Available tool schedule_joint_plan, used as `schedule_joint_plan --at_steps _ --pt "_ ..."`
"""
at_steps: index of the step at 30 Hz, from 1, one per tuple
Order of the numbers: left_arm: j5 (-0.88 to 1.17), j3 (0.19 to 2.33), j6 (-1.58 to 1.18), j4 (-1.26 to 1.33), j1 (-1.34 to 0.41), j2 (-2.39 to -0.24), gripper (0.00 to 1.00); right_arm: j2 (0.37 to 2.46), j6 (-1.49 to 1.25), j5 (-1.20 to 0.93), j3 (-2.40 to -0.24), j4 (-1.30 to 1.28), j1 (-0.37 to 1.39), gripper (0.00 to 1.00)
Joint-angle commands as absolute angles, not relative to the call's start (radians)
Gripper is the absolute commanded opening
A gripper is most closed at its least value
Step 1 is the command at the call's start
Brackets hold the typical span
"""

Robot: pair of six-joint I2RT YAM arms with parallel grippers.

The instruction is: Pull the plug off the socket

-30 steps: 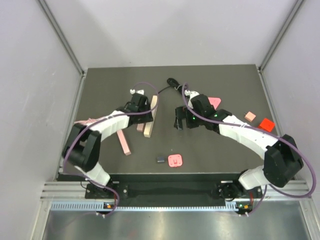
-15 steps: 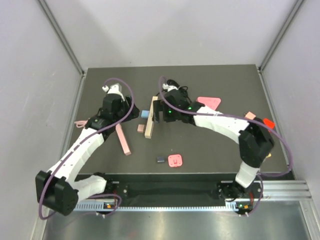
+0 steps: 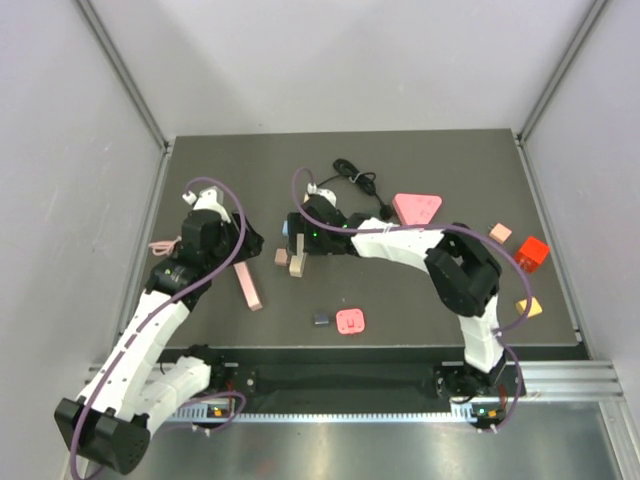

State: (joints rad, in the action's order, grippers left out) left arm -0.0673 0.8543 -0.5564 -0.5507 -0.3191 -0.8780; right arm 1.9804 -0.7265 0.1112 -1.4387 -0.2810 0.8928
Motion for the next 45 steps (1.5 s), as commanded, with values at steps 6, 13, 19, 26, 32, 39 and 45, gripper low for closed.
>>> schedule_joint_plan --at_steps 6,13,19,26,32,39,45 --pt "-0.054 0.802 -0.577 -0.566 -0.311 -0.836 0.63 2.075 -0.808 0.167 -1.525 -0.238 0.919 0.94" --pt "-0.064 0.793 -0.571 -0.564 -0.311 -0.808 0.63 2.173 -0.816 0.202 -1.652 -0.314 0.934 0.88" --pt "-0.071 0.790 -0.558 -0.580 -0.308 -0.798 0.63 2.215 -0.830 0.225 -1.686 -0.333 0.939 0.76" --pt "-0.068 0.810 -0.549 -0.583 -0.308 -0.802 0.63 2.212 -0.804 0.199 -1.669 -0.319 0.920 0.59" --pt "-0.031 0.818 -0.558 -0.574 -0.308 -0.807 0.63 2.138 -0.727 0.075 -1.540 -0.183 0.871 0.33" --pt "-0.005 0.822 -0.561 -0.575 -0.305 -0.824 0.63 2.069 -0.568 -0.103 -1.437 -0.052 0.816 0.07" --pt "0.089 0.802 -0.571 -0.545 -0.304 -0.842 0.63 2.000 -0.532 -0.233 -1.361 -0.008 0.756 0.00"
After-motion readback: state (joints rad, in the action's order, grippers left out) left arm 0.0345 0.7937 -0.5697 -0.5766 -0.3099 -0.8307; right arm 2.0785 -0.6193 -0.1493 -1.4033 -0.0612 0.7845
